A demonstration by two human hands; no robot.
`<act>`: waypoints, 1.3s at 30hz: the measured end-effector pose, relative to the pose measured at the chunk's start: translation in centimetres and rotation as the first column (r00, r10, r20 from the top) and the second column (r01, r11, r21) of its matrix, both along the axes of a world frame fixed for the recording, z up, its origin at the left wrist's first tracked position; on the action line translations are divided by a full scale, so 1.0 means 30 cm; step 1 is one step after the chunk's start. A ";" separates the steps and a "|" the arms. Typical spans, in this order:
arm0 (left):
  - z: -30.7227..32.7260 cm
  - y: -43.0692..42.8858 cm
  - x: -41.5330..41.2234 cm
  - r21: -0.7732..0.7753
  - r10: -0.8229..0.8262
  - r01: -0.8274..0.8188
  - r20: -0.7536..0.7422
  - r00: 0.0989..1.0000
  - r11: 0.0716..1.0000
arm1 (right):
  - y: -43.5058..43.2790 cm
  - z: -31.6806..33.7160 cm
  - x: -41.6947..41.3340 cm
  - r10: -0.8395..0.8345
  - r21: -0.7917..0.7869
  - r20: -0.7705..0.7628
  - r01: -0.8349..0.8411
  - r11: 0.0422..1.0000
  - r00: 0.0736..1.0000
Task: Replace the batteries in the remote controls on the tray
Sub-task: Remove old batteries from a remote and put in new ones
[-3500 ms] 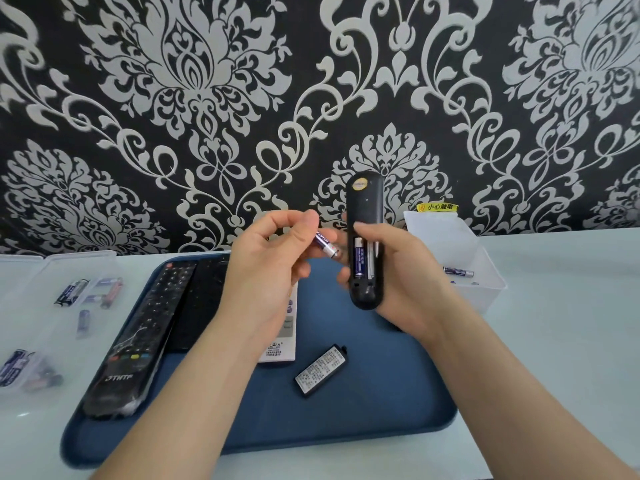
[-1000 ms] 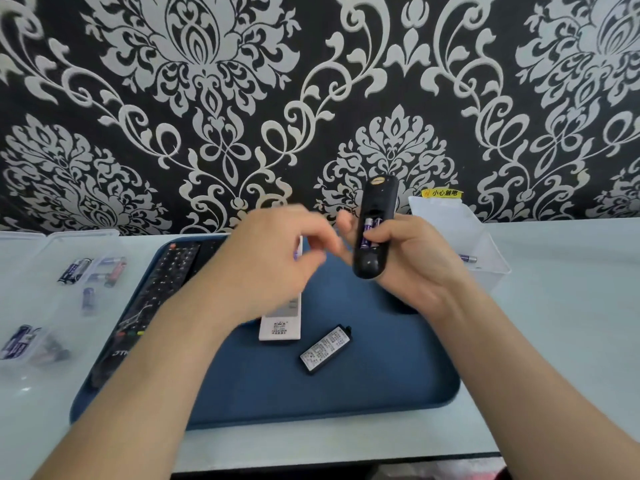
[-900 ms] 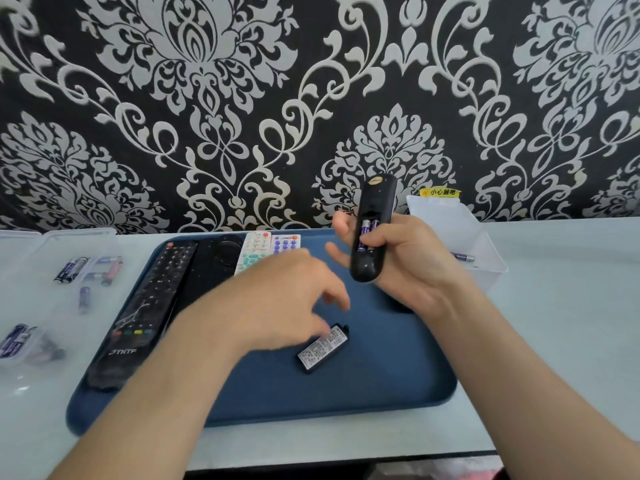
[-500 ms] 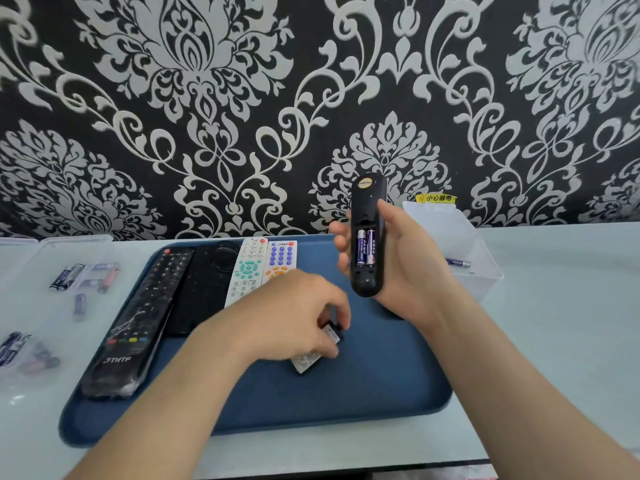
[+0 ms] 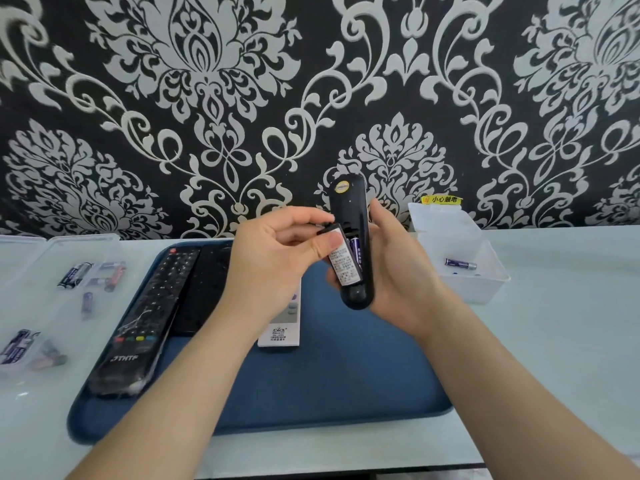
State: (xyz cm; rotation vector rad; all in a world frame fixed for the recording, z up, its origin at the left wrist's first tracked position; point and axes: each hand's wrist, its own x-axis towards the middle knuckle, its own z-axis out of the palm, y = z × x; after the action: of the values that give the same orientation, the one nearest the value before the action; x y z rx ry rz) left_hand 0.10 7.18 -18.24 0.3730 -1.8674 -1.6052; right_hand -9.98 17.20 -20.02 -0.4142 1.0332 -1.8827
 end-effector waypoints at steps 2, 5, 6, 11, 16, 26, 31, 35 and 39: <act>0.000 0.002 -0.001 -0.010 -0.001 0.001 -0.003 1.000 1.000 | -0.002 0.000 0.001 0.002 -0.005 0.025 -0.002 1.000 1.000; -0.005 0.002 -0.003 -0.045 -0.012 0.012 -0.002 1.000 0.999 | 0.000 0.000 0.003 -0.011 0.015 0.066 0.010 1.000 0.998; -0.008 0.003 -0.005 -0.072 -0.008 0.009 0.001 1.000 0.997 | 0.001 0.000 0.005 -0.012 0.028 0.080 0.010 1.000 0.997; -0.037 0.004 -0.022 -0.307 0.072 -0.067 0.006 0.997 0.949 | 0.000 -0.002 0.015 -0.020 0.060 0.121 0.012 0.998 0.992; -0.066 0.009 -0.032 -0.481 0.099 -0.123 -0.075 0.992 0.868 | 0.005 0.007 0.021 -0.060 0.052 0.159 0.052 0.997 0.985; -0.079 0.021 -0.035 -0.576 0.087 -0.009 0.108 0.990 0.817 | -0.011 -0.009 0.023 -0.158 0.034 0.000 0.158 0.987 0.987; -0.083 0.031 -0.040 -0.072 -0.183 0.216 0.321 0.929 0.974 | -0.002 0.003 0.031 -0.003 0.260 -0.479 0.146 0.954 0.878; -0.113 0.029 -0.046 0.073 -0.261 0.255 0.440 0.859 0.964 | 0.010 -0.013 0.011 0.401 0.521 -0.850 0.437 0.733 0.341; -0.156 0.050 -0.056 -0.208 -0.105 0.301 0.636 0.765 0.931 | 0.041 -0.029 0.005 0.655 0.560 -0.750 0.620 0.549 0.097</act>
State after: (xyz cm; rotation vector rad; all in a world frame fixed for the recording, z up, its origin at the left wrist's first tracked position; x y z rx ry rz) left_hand -1.59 8.66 -22.92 0.6331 -2.6991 -1.3904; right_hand -9.82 18.43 -20.90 -1.1968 2.7293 -0.3480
